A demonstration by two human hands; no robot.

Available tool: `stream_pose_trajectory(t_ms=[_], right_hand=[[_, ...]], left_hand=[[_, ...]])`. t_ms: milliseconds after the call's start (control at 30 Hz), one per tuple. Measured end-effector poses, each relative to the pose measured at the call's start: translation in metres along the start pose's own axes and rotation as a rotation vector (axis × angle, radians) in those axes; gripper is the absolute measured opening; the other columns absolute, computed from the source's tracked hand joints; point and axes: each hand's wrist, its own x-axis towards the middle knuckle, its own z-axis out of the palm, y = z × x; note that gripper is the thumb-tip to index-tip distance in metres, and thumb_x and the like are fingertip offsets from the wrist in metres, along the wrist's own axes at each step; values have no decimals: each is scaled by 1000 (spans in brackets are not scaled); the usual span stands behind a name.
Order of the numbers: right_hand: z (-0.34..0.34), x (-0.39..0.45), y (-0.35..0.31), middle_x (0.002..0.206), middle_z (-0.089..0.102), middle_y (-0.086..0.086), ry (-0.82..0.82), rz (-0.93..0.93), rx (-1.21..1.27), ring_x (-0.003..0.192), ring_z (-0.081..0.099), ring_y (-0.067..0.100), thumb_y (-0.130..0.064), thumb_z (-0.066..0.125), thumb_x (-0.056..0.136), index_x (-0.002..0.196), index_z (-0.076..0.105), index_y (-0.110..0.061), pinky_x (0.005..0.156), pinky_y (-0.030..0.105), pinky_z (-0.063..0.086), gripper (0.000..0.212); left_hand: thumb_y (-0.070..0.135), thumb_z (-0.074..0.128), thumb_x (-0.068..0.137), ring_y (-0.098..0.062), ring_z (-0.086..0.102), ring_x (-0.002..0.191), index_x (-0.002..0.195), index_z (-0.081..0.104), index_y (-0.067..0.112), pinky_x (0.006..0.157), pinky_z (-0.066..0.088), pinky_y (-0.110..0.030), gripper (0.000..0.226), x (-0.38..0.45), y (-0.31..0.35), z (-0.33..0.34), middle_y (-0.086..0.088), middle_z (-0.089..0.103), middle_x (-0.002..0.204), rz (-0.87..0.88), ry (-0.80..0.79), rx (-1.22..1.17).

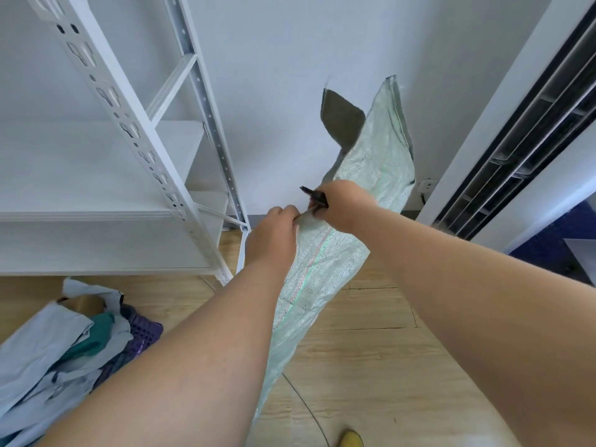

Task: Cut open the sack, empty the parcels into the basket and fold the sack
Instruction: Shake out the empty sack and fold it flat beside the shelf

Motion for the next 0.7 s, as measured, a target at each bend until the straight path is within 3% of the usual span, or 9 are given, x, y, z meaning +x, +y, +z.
stream_pose_trajectory(t_ms=[100, 200, 300, 367, 433, 500, 600, 700], right_hand=[[14, 3, -1, 101, 65, 4, 196, 102, 154, 90, 61, 26, -18, 50, 91, 101, 66, -20, 71, 35, 50, 19], [20, 2, 1, 106, 67, 3, 326, 220, 336, 97, 63, 26, -12, 48, 90, 106, 68, -18, 80, 38, 53, 26], [24, -1, 1, 98, 69, 0, 290, 225, 420, 91, 66, 24, -8, 48, 90, 97, 68, -20, 81, 39, 56, 24], [25, -4, -2, 93, 70, 2, 217, 188, 482, 87, 69, 24, -7, 49, 89, 94, 68, -21, 80, 42, 57, 24], [24, -5, -4, 92, 71, 4, 172, 166, 500, 85, 70, 25, -6, 49, 88, 93, 69, -21, 79, 44, 58, 24], [23, -2, -3, 96, 70, 4, 181, 153, 376, 89, 67, 25, -8, 49, 86, 96, 69, -21, 78, 42, 57, 26], [21, 2, 0, 101, 68, 4, 225, 191, 230, 91, 63, 25, -9, 49, 88, 101, 68, -21, 74, 36, 55, 26], [17, 5, 8, 107, 64, 9, 305, 260, 143, 94, 61, 30, -11, 49, 93, 111, 64, -16, 69, 33, 47, 24]], left_hand=[[31, 57, 93, -23, 53, 96, 109, 55, 18, 66, 38, -31, 21, -13, -9, 2, 1, 52, 110, -104, 38, -23], [41, 58, 91, -24, 46, 117, 110, 64, 14, 85, 42, -36, 34, -32, -27, 17, -2, 45, 130, -183, -197, 147], [46, 57, 90, -29, 8, 145, 115, 65, 20, 116, 20, -43, 37, -45, -39, 31, -4, 9, 159, -161, -299, 271], [45, 56, 91, -32, -2, 147, 126, 56, 24, 119, 7, -47, 41, -42, -40, 36, -4, -7, 161, -109, -309, 279], [39, 56, 92, -29, 20, 143, 134, 46, 20, 118, 14, -47, 47, -32, -39, 37, -7, 19, 156, -119, -356, 297], [26, 55, 92, -26, 44, 126, 129, 50, 17, 112, 26, -48, 39, -23, -39, 33, -4, 48, 134, -224, -372, 345], [5, 48, 91, -25, 54, 111, 115, 61, 18, 103, 37, -45, 29, -19, -43, 23, -3, 56, 115, -281, -283, 396], [-1, 49, 89, -24, 56, 95, 107, 62, 17, 77, 42, -33, 29, -17, -50, 17, -3, 58, 109, -191, 29, 97]])
